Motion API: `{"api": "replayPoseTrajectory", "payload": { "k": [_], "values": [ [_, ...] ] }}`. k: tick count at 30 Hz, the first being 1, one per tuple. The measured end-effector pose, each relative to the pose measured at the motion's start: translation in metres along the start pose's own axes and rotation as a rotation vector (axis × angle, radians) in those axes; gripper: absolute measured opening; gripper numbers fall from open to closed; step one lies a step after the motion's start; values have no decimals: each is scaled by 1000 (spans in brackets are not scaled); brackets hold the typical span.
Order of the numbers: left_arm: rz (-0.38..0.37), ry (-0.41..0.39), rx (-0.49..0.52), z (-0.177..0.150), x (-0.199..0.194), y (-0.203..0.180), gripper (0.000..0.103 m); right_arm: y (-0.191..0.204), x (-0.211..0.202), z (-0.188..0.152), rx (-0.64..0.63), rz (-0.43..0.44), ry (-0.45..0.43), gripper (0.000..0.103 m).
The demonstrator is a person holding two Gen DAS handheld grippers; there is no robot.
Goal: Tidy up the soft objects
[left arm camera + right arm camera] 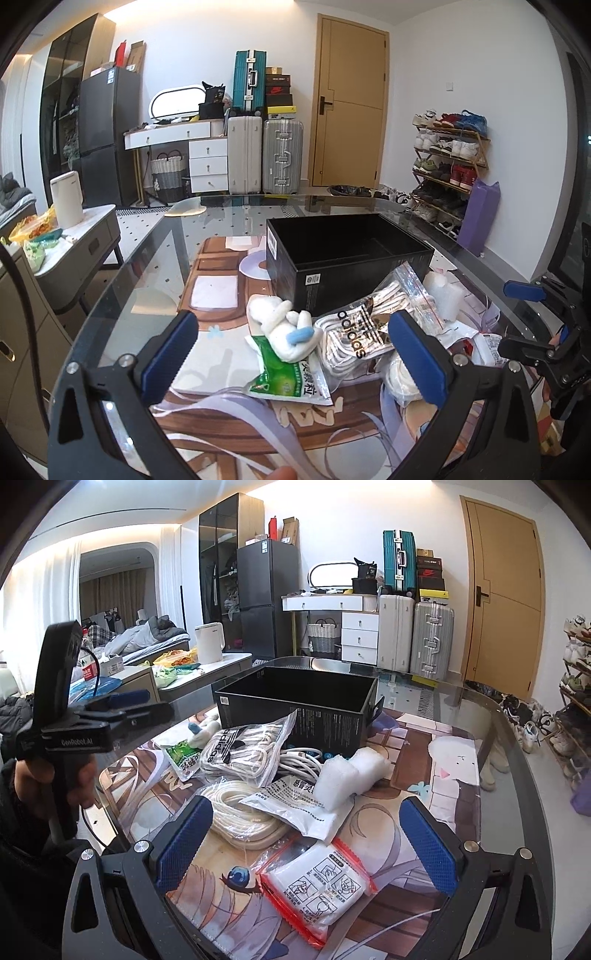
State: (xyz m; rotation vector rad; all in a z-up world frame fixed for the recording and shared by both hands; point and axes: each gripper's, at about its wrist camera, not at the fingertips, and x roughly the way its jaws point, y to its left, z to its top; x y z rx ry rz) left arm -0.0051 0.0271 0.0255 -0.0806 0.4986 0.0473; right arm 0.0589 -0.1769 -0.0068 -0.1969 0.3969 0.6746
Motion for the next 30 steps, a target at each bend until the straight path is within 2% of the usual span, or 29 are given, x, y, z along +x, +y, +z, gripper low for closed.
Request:
{"api": "replayPoseTrajectory", "payload": {
  "k": [7,12,24,30],
  "values": [
    [-11,-10,68,-3,-7,-4,103,4,0,-4,-3,-9,2,103],
    [-35,-6,47,-9,-7,-1,103,1,-1,-6,17,-16,7,103],
    [-29,5,48,-13,-9,0,103,1,11,-11,23,-26,42,103],
    [-19,42,35,-17,-1,4,103,1,17,-21,32,-33,74,103]
  ]
}}
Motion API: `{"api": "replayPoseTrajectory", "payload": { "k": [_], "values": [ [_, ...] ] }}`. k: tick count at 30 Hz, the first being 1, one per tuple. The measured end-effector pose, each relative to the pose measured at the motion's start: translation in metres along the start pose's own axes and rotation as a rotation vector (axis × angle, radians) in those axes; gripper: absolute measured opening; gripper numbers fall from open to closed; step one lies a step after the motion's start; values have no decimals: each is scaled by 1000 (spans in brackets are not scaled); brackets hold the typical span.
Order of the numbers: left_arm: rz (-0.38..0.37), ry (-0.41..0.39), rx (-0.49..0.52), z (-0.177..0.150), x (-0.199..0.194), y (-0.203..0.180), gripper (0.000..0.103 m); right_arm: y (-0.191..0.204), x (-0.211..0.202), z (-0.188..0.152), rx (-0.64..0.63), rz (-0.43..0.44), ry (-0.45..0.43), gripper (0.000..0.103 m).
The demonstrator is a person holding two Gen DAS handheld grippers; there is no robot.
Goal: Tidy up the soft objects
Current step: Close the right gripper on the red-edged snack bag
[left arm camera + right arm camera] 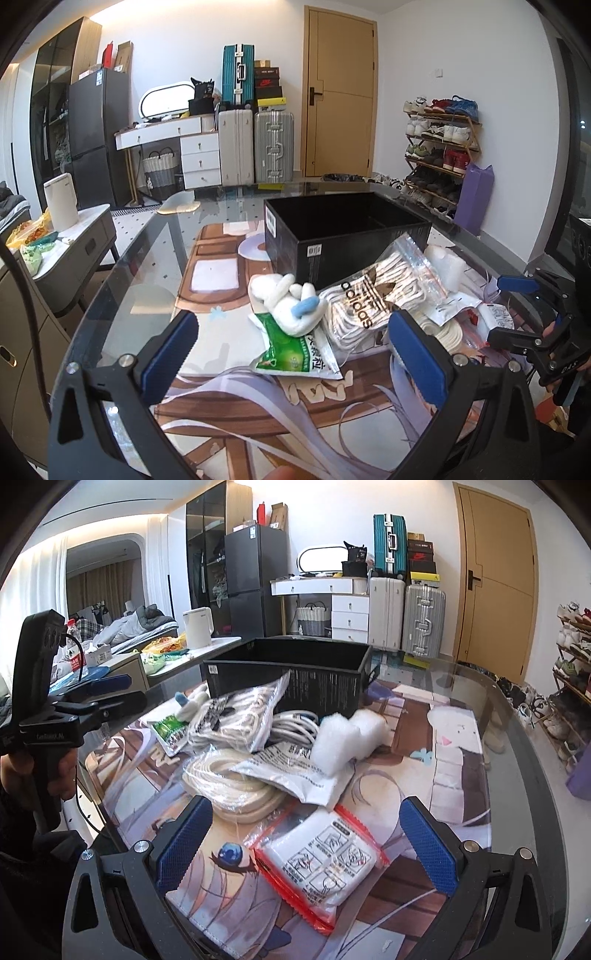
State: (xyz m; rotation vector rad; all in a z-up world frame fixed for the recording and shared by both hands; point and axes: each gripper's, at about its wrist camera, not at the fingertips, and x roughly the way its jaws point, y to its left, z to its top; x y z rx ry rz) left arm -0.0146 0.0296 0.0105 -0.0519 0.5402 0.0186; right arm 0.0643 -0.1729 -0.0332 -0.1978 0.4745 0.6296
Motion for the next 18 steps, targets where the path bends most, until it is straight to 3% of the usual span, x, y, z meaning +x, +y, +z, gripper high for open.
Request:
{"api": "replayPoseTrajectory", "payload": {
  "k": [18],
  "values": [
    [4,115,-5,-12,31,2,103,-4,15,-22,9,-50,93,100]
  ]
}}
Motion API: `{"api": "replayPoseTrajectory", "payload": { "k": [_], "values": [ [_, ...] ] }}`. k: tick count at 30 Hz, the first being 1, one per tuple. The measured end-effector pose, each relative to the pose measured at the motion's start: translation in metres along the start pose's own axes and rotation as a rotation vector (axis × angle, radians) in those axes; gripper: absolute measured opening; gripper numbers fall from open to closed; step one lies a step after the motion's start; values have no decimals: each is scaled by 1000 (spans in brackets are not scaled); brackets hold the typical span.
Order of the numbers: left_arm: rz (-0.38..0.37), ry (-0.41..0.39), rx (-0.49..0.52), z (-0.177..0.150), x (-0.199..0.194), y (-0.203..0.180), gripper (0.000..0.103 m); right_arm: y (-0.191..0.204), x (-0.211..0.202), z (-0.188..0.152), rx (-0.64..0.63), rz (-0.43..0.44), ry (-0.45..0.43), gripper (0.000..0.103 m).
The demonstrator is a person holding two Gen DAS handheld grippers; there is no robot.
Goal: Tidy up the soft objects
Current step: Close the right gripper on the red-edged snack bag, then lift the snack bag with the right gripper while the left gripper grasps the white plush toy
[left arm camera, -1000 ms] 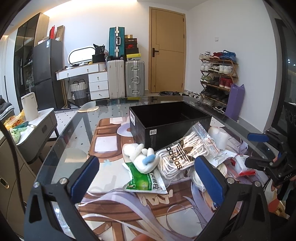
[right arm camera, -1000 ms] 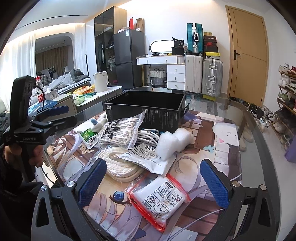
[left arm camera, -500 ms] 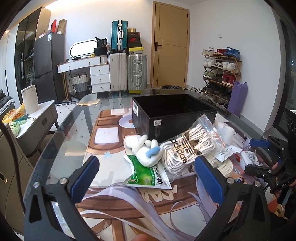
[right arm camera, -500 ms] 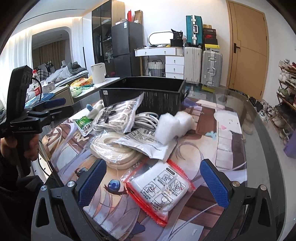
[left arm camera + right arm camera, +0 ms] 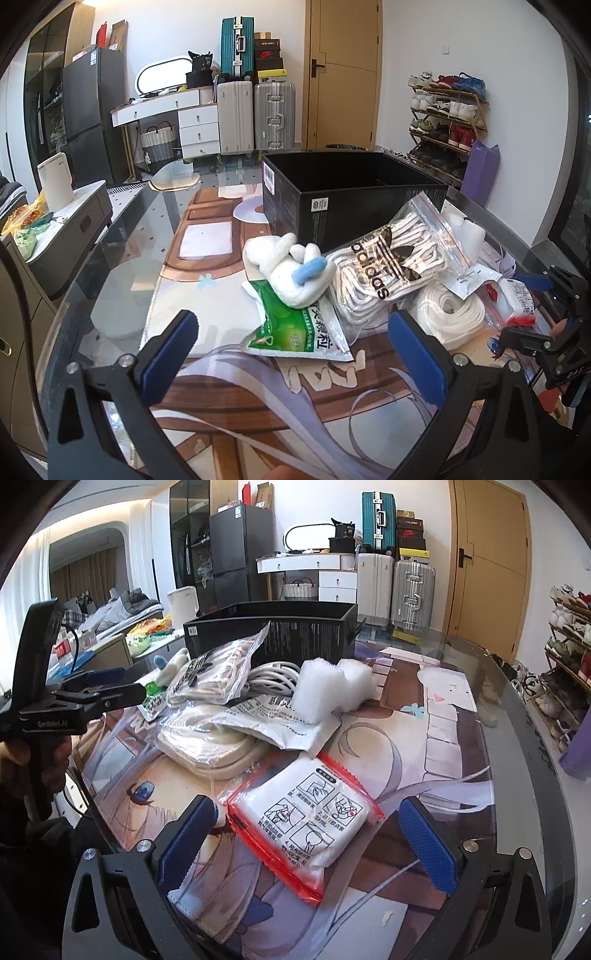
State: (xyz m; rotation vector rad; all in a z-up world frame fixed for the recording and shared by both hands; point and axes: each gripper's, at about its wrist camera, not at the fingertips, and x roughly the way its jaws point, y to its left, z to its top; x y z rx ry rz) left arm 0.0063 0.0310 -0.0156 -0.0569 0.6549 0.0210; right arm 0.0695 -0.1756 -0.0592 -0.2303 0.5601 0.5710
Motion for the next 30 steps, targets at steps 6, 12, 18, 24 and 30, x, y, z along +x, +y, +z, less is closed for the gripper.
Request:
{"api": "replayPoseTrajectory", "payload": {
  "k": [6,12,18,24,30],
  "values": [
    [-3,3,-15,2,2,3,103,3,-4,1,-13,23,-14,79],
    [-4,2,-27,7,1,6,103,3,-10,2,-23,36,-28,66],
    [0,5,-21,13,2,5,103,-4,-32,8,8,37,-88,65],
    [1,31,-46,24,10,12,103,-20,-49,13,103,37,-151,65],
    [-67,80,-122,34,25,27,103,-23,-52,21,125,30,-168,65]
  ]
}}
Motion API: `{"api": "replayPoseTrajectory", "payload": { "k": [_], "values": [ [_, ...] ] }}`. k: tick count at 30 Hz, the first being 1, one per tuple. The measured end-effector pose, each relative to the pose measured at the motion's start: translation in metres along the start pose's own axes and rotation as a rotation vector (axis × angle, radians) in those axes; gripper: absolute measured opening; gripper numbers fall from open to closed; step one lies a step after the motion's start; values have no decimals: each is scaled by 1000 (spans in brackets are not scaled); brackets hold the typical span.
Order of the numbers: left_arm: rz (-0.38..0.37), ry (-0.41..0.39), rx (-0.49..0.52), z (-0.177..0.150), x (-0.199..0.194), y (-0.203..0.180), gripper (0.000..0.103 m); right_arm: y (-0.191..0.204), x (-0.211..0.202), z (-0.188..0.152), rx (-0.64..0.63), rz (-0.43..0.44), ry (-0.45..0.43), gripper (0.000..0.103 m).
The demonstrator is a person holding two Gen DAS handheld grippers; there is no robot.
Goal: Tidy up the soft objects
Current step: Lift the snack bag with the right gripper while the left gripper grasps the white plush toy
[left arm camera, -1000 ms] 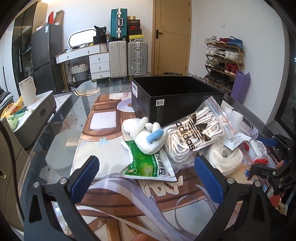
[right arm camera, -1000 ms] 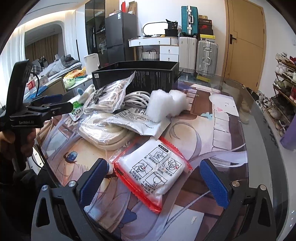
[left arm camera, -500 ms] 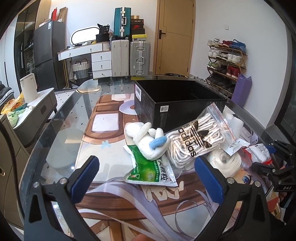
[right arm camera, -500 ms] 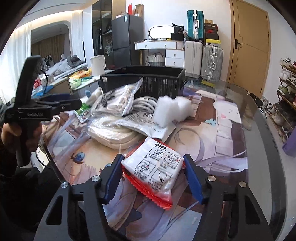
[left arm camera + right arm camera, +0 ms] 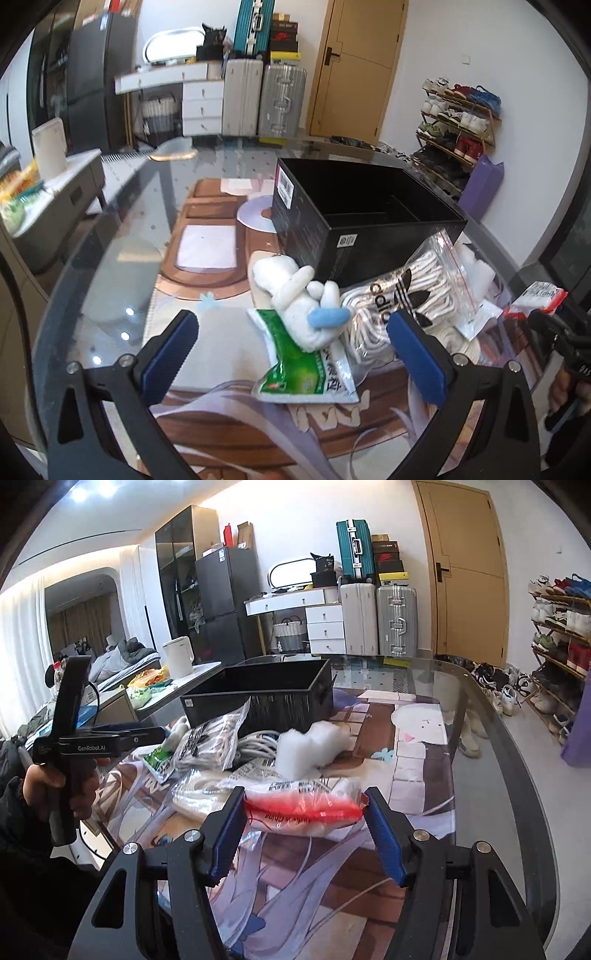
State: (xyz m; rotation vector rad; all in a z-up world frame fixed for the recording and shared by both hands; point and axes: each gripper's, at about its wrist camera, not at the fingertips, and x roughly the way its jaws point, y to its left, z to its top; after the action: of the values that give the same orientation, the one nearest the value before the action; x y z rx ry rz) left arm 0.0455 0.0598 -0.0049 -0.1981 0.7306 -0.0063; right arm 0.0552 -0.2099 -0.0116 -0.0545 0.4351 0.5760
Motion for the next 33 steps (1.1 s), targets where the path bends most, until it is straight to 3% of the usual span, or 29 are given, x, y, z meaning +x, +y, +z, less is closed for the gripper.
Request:
{"api": "replayPoseTrajectory", "payload": {
  "k": [13,14,16,22,28,33],
  "values": [
    [-63,64,16,20,31,0,100,-2,3,23,11,5,-21,64],
    [-73,75,19,21,34,0,98,-2,4,24,9,4,-20,64],
    [-100,105,19,21,39,-1,81,0,5,27,5,2,-19,64],
    [-165,118,15,16,37,-1,55,4,9,34,-4,6,-19,64],
    [-172,99,-14,11,25,6,40,14,16,39,-18,27,-17,64],
    [-158,71,-18,8,14,5,37,18,20,44,-31,44,-24,64]
  ]
}}
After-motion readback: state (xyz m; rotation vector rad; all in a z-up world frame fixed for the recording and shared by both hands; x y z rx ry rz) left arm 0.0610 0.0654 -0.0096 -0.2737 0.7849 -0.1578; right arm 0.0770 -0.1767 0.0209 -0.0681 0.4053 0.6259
